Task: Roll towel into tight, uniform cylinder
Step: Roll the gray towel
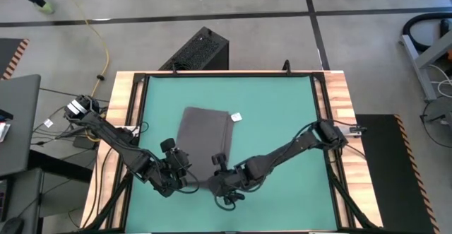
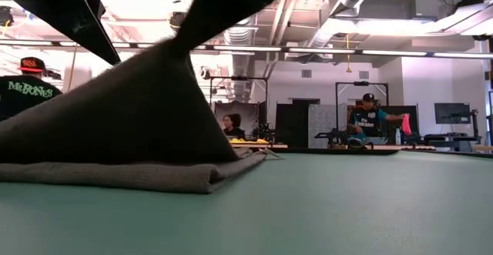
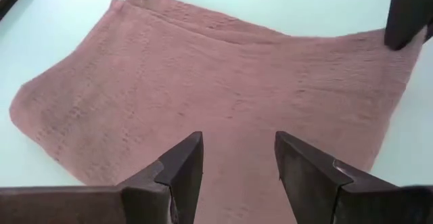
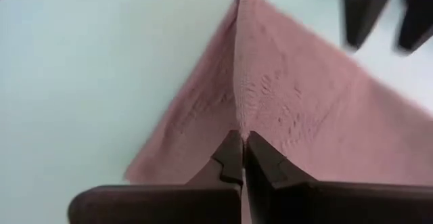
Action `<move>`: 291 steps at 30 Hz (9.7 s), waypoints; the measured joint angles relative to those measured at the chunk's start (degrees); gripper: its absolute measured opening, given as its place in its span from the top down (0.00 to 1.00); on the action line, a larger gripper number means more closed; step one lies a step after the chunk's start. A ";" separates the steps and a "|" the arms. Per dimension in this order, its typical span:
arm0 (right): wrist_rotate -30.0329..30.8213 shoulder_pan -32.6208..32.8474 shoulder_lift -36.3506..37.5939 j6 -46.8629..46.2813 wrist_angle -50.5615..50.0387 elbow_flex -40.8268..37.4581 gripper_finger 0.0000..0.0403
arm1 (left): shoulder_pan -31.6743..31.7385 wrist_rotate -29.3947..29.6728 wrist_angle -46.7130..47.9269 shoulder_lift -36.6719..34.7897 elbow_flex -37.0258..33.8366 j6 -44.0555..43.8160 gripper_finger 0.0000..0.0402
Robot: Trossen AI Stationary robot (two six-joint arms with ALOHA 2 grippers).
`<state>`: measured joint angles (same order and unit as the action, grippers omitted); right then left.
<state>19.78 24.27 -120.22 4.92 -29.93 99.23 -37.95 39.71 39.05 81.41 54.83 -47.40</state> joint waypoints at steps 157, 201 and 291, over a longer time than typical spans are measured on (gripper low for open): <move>0.25 -19.72 7.48 -42.34 -1.64 -18.39 0.93 | 0.09 -15.68 -30.34 -9.73 -13.09 5.75 0.58; -1.74 -20.24 7.58 -35.93 -2.79 -17.10 0.64 | 0.11 -15.28 -29.41 -9.73 -13.09 5.84 0.58; -8.02 3.99 8.35 -66.92 -45.54 -17.06 0.63 | 0.00 -24.22 -42.64 4.02 -12.20 5.84 0.58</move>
<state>11.76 28.26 -111.87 -61.99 -75.47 82.17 -37.95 15.49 -3.60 85.43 42.63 -41.56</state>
